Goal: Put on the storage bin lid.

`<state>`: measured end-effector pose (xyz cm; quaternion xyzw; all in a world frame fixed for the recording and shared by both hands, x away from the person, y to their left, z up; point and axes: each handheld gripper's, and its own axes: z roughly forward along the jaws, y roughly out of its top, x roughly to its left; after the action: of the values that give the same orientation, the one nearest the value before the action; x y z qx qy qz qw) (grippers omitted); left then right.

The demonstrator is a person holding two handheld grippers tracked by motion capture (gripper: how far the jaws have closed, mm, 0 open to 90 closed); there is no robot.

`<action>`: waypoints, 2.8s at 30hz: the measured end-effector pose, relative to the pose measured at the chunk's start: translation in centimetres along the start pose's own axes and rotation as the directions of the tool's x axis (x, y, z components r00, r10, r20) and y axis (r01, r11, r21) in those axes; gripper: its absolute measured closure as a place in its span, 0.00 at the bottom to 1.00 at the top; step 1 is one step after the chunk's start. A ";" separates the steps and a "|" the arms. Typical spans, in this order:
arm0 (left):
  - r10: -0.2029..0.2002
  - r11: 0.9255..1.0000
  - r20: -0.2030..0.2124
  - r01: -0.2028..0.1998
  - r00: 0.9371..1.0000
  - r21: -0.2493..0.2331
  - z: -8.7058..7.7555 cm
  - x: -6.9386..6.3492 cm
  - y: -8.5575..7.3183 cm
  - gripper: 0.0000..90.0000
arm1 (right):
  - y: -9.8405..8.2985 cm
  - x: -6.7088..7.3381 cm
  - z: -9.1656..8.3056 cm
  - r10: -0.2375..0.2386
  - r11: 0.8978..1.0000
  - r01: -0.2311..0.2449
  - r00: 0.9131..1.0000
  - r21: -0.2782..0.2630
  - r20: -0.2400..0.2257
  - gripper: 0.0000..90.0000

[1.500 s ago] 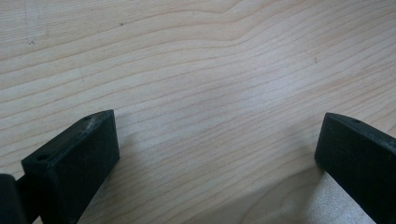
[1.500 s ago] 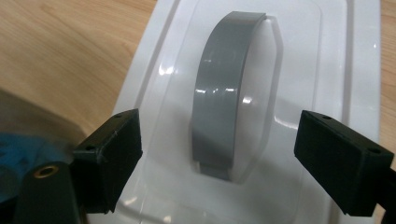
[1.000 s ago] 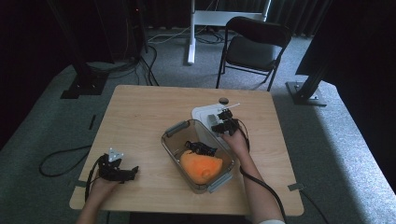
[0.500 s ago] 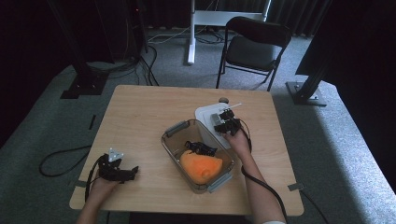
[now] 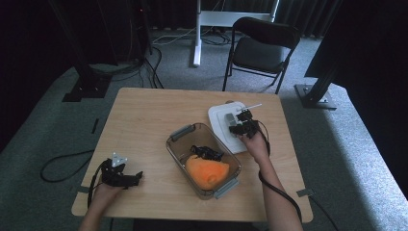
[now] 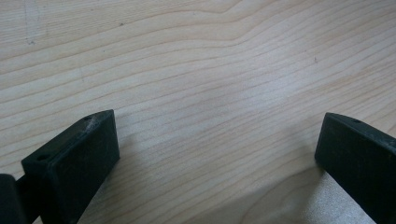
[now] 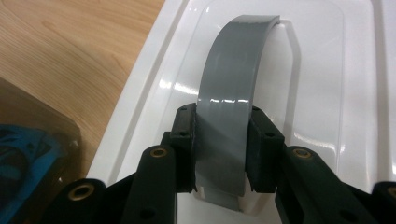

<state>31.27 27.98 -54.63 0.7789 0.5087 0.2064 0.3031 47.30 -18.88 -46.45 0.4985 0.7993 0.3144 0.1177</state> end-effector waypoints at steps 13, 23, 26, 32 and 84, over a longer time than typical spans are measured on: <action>-0.002 1.000 -0.002 0.002 1.000 0.001 0.0 0.0 0.0 0.00 | 0.5 -0.4 -5.1 -0.023 0.998 0.023 1.000 -0.066 0.005 0.76; -0.004 1.000 -0.003 0.004 1.000 0.000 0.0 0.0 0.0 0.00 | -0.1 -0.6 -7.7 -0.019 0.994 0.016 1.000 -0.108 -0.022 0.76; -0.004 1.000 -0.003 0.004 1.000 0.000 0.0 0.0 0.0 0.00 | -0.3 -0.3 -8.4 -0.022 0.993 0.016 0.998 -0.118 -0.051 0.76; -0.003 1.000 -0.004 0.003 1.000 0.000 0.0 0.0 0.0 0.00 | -0.6 0.8 -10.1 -0.044 0.987 0.029 0.995 -0.159 -0.092 0.76; -0.004 1.000 -0.003 0.004 1.000 0.002 0.0 0.0 0.0 0.00 | -4.0 13.7 -8.7 -0.261 0.965 0.226 0.870 -0.131 -0.418 0.77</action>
<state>31.27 27.93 -54.61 0.7781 0.5108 0.2062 0.3019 33.51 -11.54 -40.45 0.3067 0.8489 0.4304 -0.0042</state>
